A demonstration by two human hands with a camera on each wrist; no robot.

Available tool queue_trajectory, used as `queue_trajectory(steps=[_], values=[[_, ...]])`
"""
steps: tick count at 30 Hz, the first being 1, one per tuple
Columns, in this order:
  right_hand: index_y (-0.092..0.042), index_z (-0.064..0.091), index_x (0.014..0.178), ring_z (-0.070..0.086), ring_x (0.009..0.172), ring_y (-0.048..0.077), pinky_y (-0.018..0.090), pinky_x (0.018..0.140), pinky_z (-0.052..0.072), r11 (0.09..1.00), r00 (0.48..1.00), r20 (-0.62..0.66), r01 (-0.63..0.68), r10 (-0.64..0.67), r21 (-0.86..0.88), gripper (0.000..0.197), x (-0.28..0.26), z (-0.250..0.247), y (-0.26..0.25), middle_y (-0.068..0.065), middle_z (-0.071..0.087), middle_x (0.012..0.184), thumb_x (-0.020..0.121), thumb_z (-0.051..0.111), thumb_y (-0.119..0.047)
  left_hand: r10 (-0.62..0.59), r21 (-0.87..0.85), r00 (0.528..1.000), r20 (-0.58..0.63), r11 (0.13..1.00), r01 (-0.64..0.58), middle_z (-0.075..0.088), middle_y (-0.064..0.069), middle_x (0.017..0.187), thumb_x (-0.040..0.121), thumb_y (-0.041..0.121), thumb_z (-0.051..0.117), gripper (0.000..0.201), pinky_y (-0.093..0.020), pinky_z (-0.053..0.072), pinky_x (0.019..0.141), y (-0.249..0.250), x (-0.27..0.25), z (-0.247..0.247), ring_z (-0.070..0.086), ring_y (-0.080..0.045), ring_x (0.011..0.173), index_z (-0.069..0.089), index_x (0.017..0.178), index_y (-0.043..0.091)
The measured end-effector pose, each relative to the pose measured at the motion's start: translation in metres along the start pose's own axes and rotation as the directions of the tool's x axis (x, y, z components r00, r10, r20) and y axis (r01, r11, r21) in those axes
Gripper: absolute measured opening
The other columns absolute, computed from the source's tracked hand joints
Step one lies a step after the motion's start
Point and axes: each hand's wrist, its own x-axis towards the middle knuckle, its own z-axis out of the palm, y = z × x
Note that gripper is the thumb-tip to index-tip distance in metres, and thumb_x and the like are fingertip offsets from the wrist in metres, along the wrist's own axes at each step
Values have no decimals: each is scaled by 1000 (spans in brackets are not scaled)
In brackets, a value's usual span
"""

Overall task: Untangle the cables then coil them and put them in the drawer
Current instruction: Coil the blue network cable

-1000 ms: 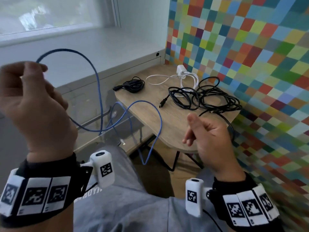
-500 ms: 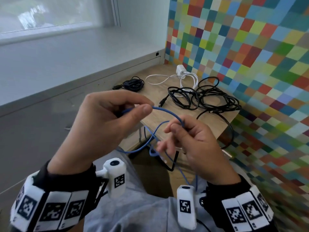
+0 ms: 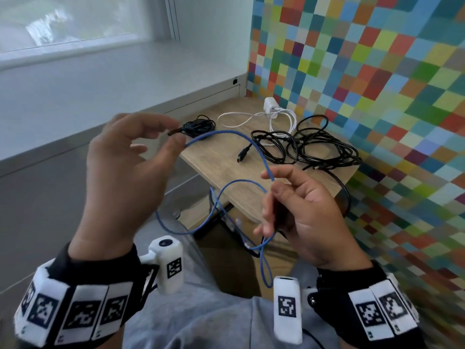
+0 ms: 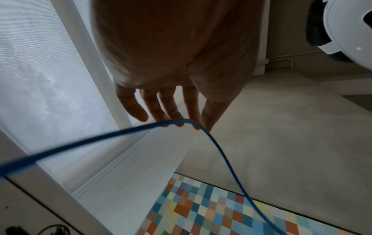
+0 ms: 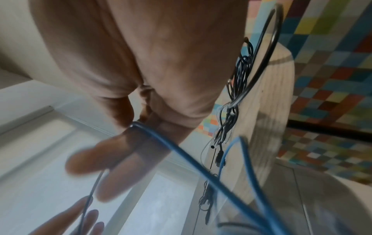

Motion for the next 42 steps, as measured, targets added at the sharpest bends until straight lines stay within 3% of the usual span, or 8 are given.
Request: queue_trajectory(steps=[4, 8, 12, 20, 24, 31, 37, 42], values=[[-12, 51, 117, 76, 74, 41, 43, 71, 62, 998, 1000, 1, -19, 19, 58, 18, -2, 11, 0, 23, 74, 80, 99, 52, -18, 83, -114, 981, 176, 991, -63, 64, -8, 65, 86, 20, 80, 11, -31, 43, 52, 18, -11, 11, 53, -16, 54, 72, 80, 20], [-29, 40, 148, 78, 84, 28, 34, 82, 60, 997, 997, -30, 74, -74, 21, 47, -2, 15, 0, 15, 77, 84, 105, 47, -11, -16, -85, 789, 614, 993, 87, 72, 0, 65, 82, 42, 78, 20, -40, 57, 58, 23, -22, 20, 66, -27, 58, 75, 86, 23], [-46, 38, 152, 77, 98, 27, 36, 94, 57, 975, 977, -15, 209, -211, -74, 58, -2, 14, 1, 16, 79, 93, 103, 52, -19, -103, 33, 749, 654, 994, 108, 77, 6, 74, 78, 45, 87, 30, -41, 57, 73, 21, -22, 25, 71, -15, 69, 65, 94, 32], [-11, 71, 111, 77, 100, 20, 28, 86, 59, 940, 950, -43, 300, -310, -160, 21, -3, 23, 3, 9, 81, 101, 91, 63, -8, -199, 223, 610, 767, 974, 38, 70, 14, 73, 61, 67, 81, 46, -42, 57, 74, 23, -27, 34, 66, -1, 68, 63, 83, 32], [-13, 66, 121, 69, 121, 19, 39, 102, 54, 926, 945, -42, 308, -324, -217, 24, -4, 20, -1, 3, 77, 119, 102, 55, -22, -163, 189, 490, 856, 982, -4, 77, 17, 80, 86, 36, 79, 8, -31, 57, 81, 24, -33, 40, 70, 5, 75, 73, 87, 30], [-15, 60, 138, 55, 139, 20, 61, 116, 38, 934, 960, -51, 255, -275, -251, 46, -4, 5, 0, 3, 69, 138, 103, 30, -8, -84, 41, 649, 756, 996, 82, 76, 9, 83, 92, 40, 61, 16, -47, 58, 86, 19, -24, 33, 73, -16, 82, 75, 98, 33], [-16, 37, 157, 34, 153, 11, 49, 129, 19, 958, 974, 132, 207, -183, -201, 53, -7, 16, 5, -6, 50, 158, 106, 25, -22, -78, 79, 535, 841, 997, 21, 77, 15, 90, 90, 35, 77, 13, -35, 58, 86, 16, -33, 42, 72, 1, 86, 77, 103, 33], [-18, 31, 161, 31, 155, 16, 56, 127, 20, 985, 979, 149, 152, -138, -86, 63, -4, 15, 9, -6, 44, 163, 103, 33, -43, -36, 43, 583, 811, 999, 3, 75, 7, 84, 91, 33, 74, 10, -41, 57, 80, 13, -37, 48, 72, -10, 81, 70, 89, 24]])
